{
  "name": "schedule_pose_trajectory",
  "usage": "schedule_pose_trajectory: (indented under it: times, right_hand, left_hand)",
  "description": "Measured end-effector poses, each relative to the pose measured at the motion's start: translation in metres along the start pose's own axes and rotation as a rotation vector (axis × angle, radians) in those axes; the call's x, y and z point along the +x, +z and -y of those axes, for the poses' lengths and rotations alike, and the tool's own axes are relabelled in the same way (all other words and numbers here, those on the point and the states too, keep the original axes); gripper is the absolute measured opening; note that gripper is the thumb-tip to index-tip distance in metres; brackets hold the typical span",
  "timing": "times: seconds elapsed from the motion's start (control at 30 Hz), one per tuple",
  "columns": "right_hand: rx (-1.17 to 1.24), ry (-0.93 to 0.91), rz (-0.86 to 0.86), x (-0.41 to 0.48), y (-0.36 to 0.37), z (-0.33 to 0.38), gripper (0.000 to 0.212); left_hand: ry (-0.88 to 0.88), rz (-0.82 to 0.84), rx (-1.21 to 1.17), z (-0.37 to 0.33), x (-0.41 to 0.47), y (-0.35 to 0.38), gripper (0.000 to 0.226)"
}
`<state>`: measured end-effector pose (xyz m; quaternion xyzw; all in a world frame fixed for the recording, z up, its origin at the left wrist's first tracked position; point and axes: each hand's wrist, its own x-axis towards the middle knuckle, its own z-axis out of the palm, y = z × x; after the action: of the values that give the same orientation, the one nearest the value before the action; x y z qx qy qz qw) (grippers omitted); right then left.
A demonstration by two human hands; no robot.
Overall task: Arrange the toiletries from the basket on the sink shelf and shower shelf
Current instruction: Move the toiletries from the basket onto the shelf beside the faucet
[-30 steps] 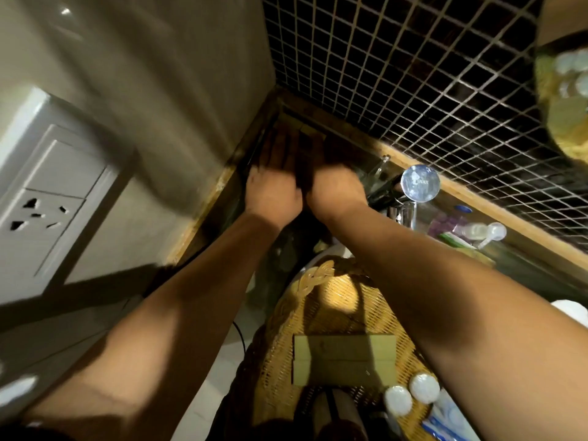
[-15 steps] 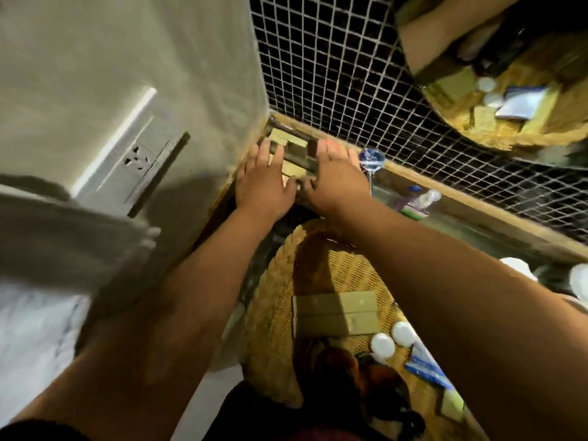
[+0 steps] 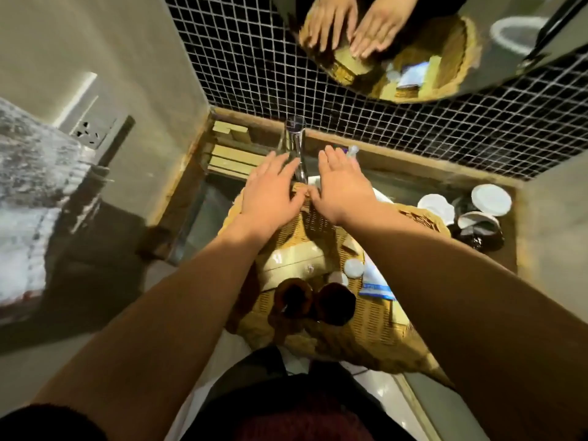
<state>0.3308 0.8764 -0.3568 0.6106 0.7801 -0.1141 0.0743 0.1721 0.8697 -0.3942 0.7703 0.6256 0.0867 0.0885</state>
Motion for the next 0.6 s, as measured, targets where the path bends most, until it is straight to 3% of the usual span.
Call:
schedule_pose_trajectory:
  times: [0.2, 0.4, 0.6]
  right_hand:
    - [0.025, 0.059, 0.151, -0.043, 0.036, -0.044, 0.074]
    - [0.127, 0.185, 0.285, -0.075, 0.095, -0.056, 0.069]
    - [0.245, 0.267, 0.194, -0.078, 0.142, -0.06, 0.069]
  left_hand:
    - [0.148, 0.152, -0.088, -0.035, -0.015, 0.025, 0.061]
    - [0.343, 0.577, 0.171, -0.056, -0.01, 0.069, 0.072]
    - [0.449, 0.51, 0.088, -0.061, -0.011, 0.113, 0.074]
